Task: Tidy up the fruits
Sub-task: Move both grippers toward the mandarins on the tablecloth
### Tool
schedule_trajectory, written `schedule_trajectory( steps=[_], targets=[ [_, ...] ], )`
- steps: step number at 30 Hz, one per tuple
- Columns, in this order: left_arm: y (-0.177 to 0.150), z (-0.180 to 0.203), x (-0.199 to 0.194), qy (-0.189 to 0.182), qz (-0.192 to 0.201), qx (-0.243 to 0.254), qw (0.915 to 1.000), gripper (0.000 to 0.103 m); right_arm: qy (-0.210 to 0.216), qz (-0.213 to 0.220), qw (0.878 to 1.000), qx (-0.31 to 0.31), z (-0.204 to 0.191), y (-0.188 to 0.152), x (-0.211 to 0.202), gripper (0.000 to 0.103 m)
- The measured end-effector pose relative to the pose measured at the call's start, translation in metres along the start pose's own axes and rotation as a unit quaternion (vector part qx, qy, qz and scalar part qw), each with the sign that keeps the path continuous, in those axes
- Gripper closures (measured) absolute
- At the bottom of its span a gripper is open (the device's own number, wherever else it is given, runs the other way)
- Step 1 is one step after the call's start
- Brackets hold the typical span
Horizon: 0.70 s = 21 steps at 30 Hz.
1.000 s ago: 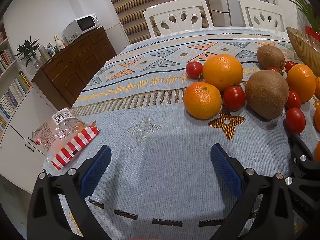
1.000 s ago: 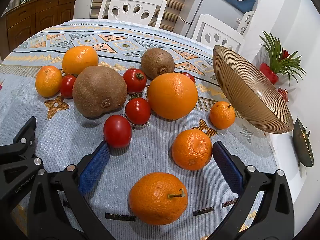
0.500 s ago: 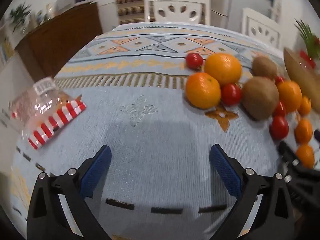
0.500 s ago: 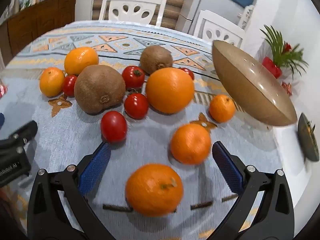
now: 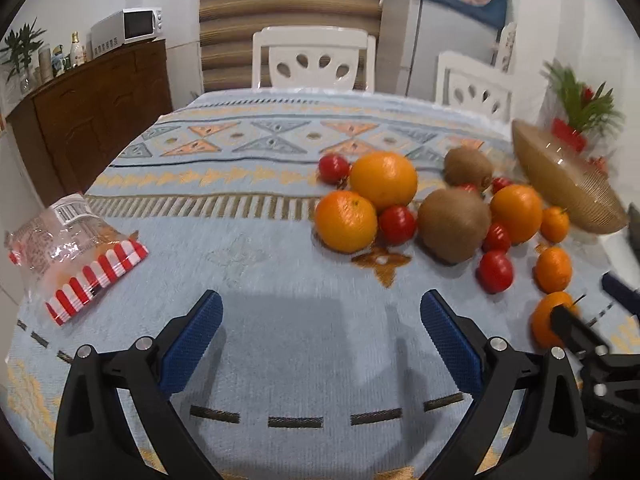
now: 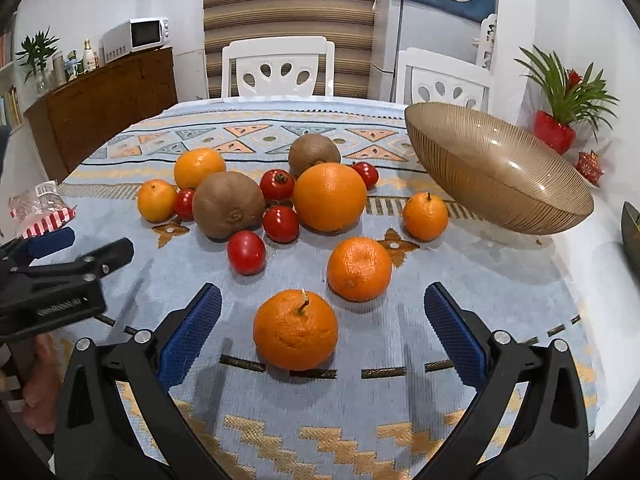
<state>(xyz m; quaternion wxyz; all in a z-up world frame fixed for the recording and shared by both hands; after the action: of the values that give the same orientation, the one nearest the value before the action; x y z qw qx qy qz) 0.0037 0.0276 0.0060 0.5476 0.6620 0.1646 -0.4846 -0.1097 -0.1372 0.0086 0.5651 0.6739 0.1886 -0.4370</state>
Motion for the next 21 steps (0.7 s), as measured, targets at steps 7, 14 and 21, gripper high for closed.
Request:
schedule_trajectory(
  steps=[7, 14, 21],
  targets=[
    [0.0014, -0.0044, 0.0008, -0.036, -0.002, -0.005, 0.9993, 0.005, 0.019, -0.005, 1.0, 0.011, 0.0022, 0.0018, 0.0049, 0.003],
    [0.0017, -0.0013, 0.0017, -0.037, -0.002, 0.004, 0.9993, 0.005, 0.032, -0.008, 0.999, 0.017, 0.0032, 0.0031, 0.0071, 0.003],
    [0.0022, 0.0008, 0.0037, -0.033, -0.004, 0.007, 0.9994, 0.005, 0.041, -0.01, 0.999, 0.022, 0.0065, 0.0024, 0.0058, 0.003]
  ],
)
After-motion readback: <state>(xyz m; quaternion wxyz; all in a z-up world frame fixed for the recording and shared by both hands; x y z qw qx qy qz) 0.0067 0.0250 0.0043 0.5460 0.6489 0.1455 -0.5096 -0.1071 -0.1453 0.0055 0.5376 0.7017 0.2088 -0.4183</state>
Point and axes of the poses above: each gripper's, at about its wrist camera, not at the fingertips, and x roughly the way its jaws point, z to its right, y to its top, the point moved 2 cm from there along x, roughly the way its jaws point, and after that the axes turned 12 degrees about -z, right-handed, at the moved point
